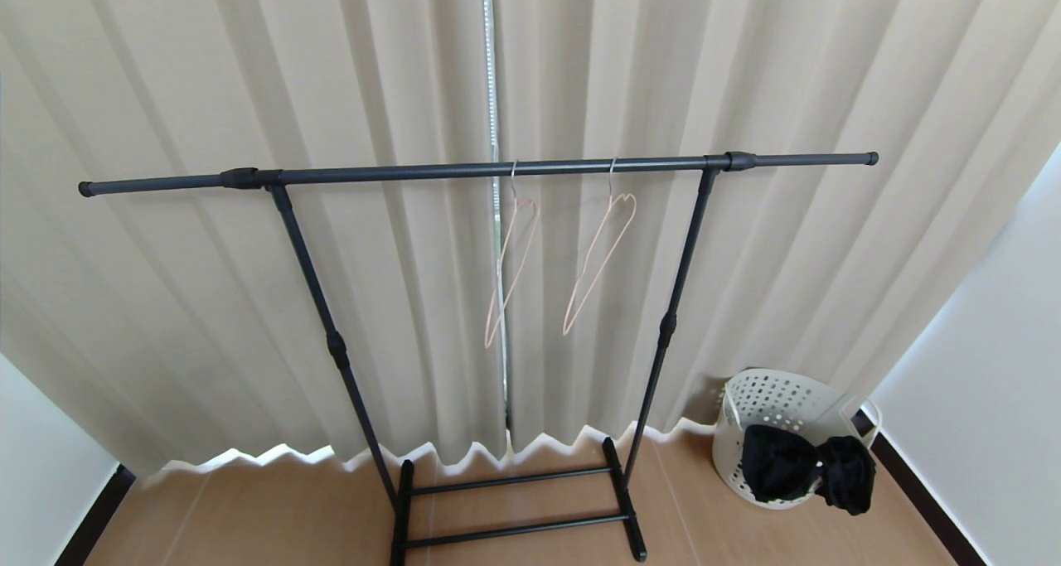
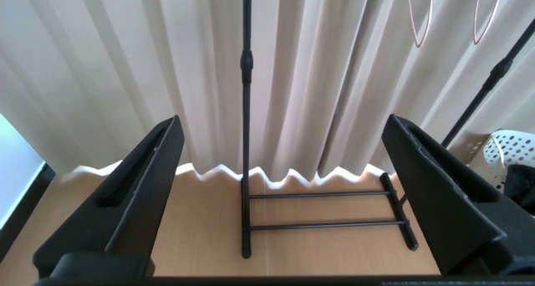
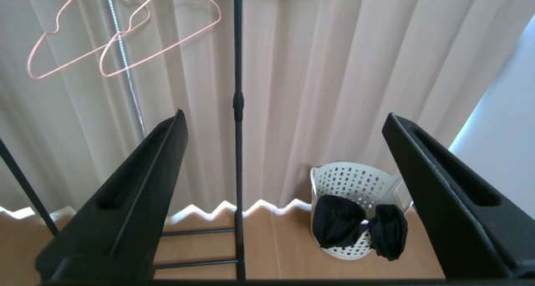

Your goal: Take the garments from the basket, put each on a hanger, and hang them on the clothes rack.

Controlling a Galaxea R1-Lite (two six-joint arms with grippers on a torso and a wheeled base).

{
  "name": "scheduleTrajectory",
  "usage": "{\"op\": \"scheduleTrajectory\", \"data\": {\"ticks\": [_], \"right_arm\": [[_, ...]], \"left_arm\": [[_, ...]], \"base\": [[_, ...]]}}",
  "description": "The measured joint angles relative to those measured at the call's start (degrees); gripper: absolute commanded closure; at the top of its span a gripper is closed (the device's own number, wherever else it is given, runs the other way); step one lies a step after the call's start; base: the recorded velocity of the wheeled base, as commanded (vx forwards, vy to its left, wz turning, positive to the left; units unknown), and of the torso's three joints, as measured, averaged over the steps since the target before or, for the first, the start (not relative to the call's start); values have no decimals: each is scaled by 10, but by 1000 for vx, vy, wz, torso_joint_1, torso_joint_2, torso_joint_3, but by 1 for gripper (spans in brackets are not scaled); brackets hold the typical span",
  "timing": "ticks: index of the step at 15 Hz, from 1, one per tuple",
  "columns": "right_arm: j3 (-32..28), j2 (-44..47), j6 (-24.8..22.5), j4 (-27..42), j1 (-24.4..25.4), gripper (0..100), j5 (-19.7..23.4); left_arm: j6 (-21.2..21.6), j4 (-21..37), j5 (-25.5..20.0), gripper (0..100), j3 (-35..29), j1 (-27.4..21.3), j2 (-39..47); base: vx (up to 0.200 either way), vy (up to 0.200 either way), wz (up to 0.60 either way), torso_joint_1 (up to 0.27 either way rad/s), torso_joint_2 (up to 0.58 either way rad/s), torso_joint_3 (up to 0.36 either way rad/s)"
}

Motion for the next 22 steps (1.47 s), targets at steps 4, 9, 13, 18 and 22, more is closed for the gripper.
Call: {"op": "scheduleTrajectory", "data": {"ticks": [4, 9, 13, 18, 22], "right_arm": [[0, 0, 0, 0, 0, 0, 1], [0, 0, 0, 0, 0, 0, 1], [0, 0, 0, 0, 0, 0, 1], [0, 0, 0, 1, 0, 0, 1], [0, 0, 0, 2, 0, 0, 1]], "left_arm": [[0, 0, 0, 0, 0, 0, 0], [1, 1, -1, 0, 0, 0, 0], [1, 1, -1, 0, 0, 0, 0], [1, 1, -1, 0, 0, 0, 0], [2, 1, -1, 0, 0, 0, 0]], "base": [[0, 0, 0, 0, 0, 0], [0, 0, 0, 0, 0, 0], [0, 0, 0, 0, 0, 0], [0, 0, 0, -118, 263, 144], [0, 0, 0, -148, 333, 181]]}}
